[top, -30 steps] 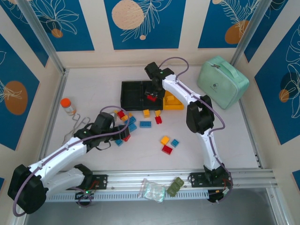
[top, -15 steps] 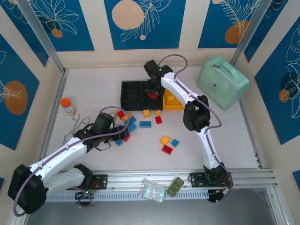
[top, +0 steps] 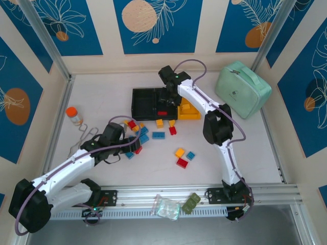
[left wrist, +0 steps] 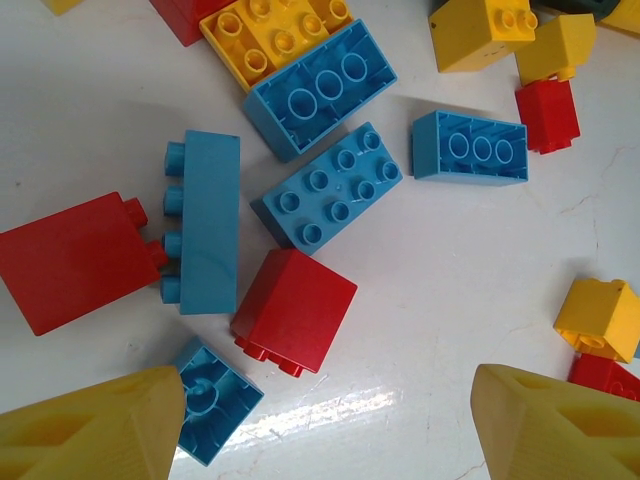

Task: Sort the legos into containers by color
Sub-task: Pick up the lego from the center of the table.

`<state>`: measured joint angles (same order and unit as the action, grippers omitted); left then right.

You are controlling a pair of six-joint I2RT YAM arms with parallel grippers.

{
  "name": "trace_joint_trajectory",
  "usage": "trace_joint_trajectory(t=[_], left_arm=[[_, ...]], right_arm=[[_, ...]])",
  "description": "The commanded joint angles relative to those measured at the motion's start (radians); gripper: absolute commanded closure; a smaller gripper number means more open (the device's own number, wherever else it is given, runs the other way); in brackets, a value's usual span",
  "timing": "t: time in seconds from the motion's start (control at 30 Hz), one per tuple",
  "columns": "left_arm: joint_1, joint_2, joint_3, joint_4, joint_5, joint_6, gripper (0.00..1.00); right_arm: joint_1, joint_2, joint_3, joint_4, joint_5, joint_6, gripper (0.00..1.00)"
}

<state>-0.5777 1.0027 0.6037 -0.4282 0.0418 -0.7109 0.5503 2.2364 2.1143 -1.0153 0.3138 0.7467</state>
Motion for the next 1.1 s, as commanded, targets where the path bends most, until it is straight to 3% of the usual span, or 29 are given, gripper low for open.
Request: trace_joint_trajectory(t=[0.0,0.4,0.63,0.83,1.07], left_arm=[[0.015,0.014,0.051,-0.054,-0.029,-0.012,0.25],[0.021,0.115,0.121,-0.064,-0.009,0.012,0.30],[-0.027,0.246,0.206,-0.035,0.031,0.040,0.35],[-0.125,0.424,0.349,-0.040,-0.031,0.050,0.32],[-0.202,0.637,0.535,-0.115,-0.119,0.070,0.21]], right_arm=[[0.020,-0.157,-0.107,0.066,-0.019,-0.024,0.39],[0.049,-0.594,-0.707,0.354,-0.180,-0.077,0.45],[0.066,-0.843,-1.035,0.416,-0.183,-0.051,0.43],[0.070,-1.069,-1.274,0.441,-0.176,0.003,0.37],[0.060,-1.284,-1.411,0.335,-0.098,0.074,0.33]])
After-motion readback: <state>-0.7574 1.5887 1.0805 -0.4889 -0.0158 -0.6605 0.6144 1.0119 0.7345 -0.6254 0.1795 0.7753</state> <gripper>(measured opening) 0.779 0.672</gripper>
